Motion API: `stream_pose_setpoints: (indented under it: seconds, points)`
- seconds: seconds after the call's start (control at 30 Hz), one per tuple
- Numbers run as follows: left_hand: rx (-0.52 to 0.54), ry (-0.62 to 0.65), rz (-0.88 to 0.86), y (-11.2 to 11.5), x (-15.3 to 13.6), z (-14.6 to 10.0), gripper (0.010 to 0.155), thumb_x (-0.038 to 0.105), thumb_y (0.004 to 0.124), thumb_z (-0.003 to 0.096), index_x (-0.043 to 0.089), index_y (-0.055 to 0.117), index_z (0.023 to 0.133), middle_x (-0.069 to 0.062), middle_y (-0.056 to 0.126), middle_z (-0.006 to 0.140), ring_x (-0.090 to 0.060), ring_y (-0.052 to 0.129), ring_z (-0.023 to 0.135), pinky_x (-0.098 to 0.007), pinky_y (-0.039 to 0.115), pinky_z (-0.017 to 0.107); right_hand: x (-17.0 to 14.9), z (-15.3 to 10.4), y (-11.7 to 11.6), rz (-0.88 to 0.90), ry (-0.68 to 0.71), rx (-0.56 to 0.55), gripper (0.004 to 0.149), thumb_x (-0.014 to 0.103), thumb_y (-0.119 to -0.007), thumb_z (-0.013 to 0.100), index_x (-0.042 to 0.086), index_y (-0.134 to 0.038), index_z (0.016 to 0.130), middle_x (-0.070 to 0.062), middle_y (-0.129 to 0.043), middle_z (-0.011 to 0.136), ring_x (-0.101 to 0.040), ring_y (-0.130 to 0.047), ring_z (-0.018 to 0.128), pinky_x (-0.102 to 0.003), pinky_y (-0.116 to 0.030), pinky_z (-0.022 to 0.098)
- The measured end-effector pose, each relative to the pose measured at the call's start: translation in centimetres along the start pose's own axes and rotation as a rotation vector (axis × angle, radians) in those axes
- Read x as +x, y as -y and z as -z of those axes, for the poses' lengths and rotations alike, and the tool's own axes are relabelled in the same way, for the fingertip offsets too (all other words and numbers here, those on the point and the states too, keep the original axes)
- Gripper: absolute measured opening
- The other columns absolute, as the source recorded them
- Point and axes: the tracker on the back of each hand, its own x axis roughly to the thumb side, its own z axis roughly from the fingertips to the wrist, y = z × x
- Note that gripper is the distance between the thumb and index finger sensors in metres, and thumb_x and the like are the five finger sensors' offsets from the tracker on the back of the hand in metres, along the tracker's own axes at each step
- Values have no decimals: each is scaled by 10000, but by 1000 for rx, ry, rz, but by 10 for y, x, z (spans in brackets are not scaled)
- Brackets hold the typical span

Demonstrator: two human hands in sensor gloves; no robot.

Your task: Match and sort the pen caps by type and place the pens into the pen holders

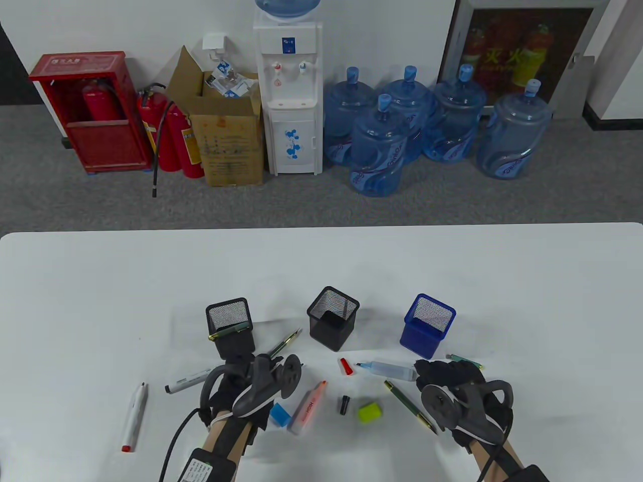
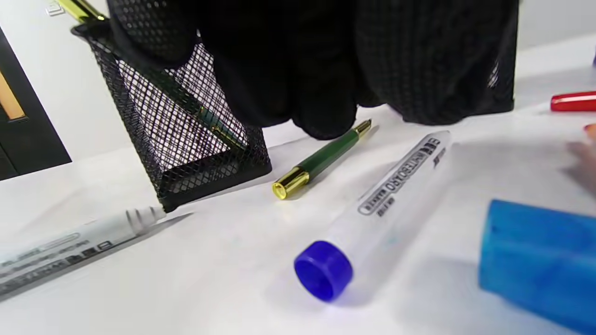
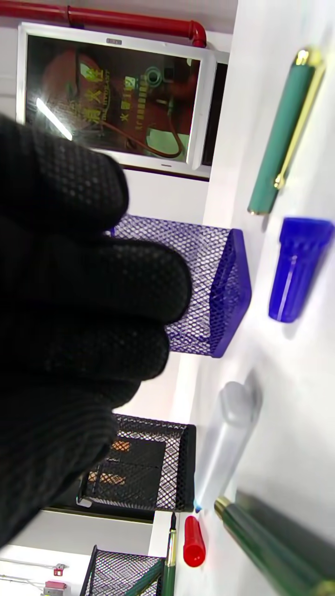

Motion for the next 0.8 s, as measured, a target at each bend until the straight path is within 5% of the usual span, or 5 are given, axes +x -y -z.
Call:
stream_pose_setpoints:
  seconds: [0.43, 0.67, 0.8]
  points:
    - [-127, -59, 70, 19, 14, 21, 584, 397, 948, 315, 414, 851, 890, 58, 1044, 816, -236, 1011, 732, -550, 704, 718, 1, 0, 0, 4, 8, 7, 459, 461, -795, 374, 269, -896, 779, 87, -1025, 676, -84, -1095, 538, -442, -897, 554]
    - [-94, -38, 100, 17, 16, 20, 545, 335, 904, 348, 393, 854, 888, 62, 1044, 810, -242, 1006, 737, -555, 697, 726, -4, 0, 2, 9, -8, -9, 461, 458, -791, 377, 270, -892, 785, 84, -1022, 682, -84, -1093, 542, -443, -896, 555]
    - [16, 9, 34, -11, 9, 2, 555, 303, 823, 390, 387, 784, 937, 70, 952, 896, -276, 943, 801, -589, 672, 724, -11, 1, 6, 23, -37, -24, 455, 450, -784, 381, 272, -888, 787, 86, -1020, 685, -83, -1092, 542, -442, -895, 556]
